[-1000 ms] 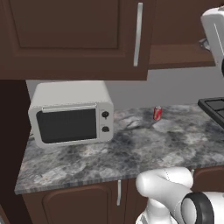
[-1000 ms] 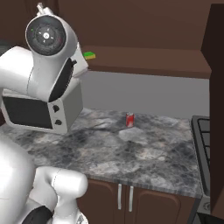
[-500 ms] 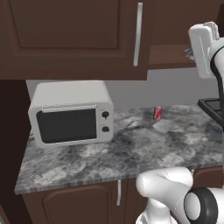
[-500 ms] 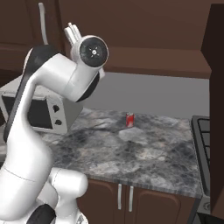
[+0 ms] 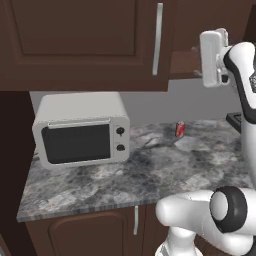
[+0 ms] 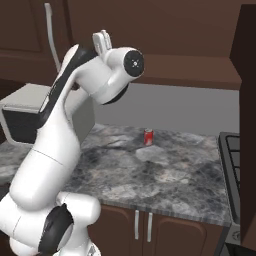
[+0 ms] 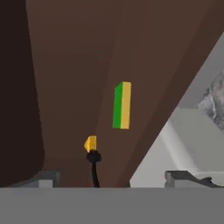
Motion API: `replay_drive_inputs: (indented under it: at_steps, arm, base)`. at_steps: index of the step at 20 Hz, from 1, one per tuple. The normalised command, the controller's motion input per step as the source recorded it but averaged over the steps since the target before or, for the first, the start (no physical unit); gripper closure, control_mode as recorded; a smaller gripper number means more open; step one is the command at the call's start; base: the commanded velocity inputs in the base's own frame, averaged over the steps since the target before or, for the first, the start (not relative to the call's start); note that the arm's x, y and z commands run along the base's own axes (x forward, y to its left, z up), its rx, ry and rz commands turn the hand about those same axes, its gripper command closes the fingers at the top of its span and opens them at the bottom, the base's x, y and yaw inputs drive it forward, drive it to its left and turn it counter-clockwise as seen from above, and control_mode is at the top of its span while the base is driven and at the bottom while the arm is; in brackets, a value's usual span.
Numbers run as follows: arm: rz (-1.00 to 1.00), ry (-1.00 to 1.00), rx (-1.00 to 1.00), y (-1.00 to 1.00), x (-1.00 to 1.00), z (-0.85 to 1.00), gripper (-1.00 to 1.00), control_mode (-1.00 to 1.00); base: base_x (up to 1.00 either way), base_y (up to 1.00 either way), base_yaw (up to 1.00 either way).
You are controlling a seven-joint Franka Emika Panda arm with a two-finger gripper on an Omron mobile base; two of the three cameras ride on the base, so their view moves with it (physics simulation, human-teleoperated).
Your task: Pick the dish brush and sponge from the cabinet and place them on the counter.
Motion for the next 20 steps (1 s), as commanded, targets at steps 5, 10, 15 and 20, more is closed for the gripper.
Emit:
replay_drive_inputs:
  at_steps: [5,10,15,20]
  arm:
    - [0.09,0.16,0.17,0.21,0.85,0.00,-1.00,-1.00]
    - [0.18,0.13,0.08,0.60,0.13,-0.01,-1.00,-1.00]
    - [0.15,0.05,0.02,0.73,0.00,0.00,-1.00,-1.00]
    - [0.13,0.03,0.02,0.66,0.00,-0.02,-1.00,-1.00]
  base:
    - [0.00,0.00,0.00]
    - [0.00,0.00,0.00]
    - [0.00,0.00,0.00]
    - [0.00,0.00,0.00]
